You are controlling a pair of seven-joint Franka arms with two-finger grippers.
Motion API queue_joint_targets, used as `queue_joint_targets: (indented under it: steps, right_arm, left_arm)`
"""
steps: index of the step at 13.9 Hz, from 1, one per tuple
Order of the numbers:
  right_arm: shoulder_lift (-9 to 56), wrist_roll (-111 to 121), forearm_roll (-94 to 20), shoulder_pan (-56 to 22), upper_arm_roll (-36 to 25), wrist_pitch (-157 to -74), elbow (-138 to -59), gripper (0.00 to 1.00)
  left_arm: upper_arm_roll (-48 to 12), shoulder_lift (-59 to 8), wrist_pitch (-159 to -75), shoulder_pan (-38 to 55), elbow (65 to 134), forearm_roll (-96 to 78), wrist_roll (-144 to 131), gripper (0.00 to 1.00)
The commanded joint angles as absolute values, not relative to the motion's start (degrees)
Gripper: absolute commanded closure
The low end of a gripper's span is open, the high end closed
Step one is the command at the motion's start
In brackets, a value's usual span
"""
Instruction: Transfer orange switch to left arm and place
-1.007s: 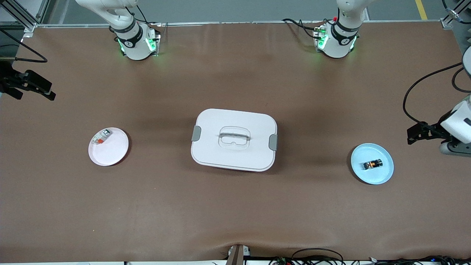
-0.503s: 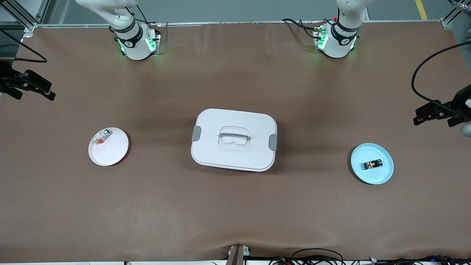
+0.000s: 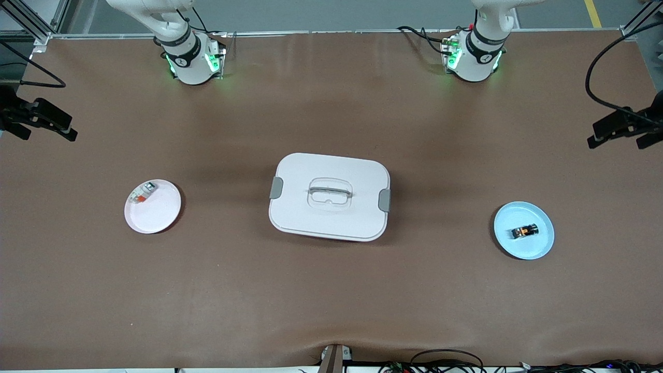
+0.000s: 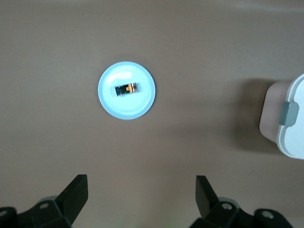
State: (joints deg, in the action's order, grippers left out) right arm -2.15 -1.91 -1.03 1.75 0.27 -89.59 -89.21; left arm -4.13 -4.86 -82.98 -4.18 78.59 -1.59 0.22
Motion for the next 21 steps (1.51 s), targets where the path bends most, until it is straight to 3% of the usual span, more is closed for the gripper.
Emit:
queue_joint_targets:
  steps: [1,5,10,21]
  right_arm:
    - [-1.76,-1.85,-0.18,2.64,1.05,-88.77,-87.98,0.0]
    - [-1.76,-1.85,-0.18,2.64,1.05,-88.77,-87.98,0.0]
    - [-1.76,-1.85,-0.17,2.64,1.05,-88.77,-87.98,0.0]
    - [-1.76,-1.85,-0.18,2.46,1.05,-88.77,-87.98,0.0]
  left_arm:
    - [2.35,-0.46,-81.82,3.49,81.9,-2.37,0.26,0.0]
    - [4.66,2.64,-82.44,6.94,86.48,-2.11,0.09,0.0]
    - [1.41,3.16,-82.62,6.24,87.19,1.57,-0.96,0.0]
    - [1.41,3.34,-83.58,6.15,88.41,1.58,-0.97,0.0]
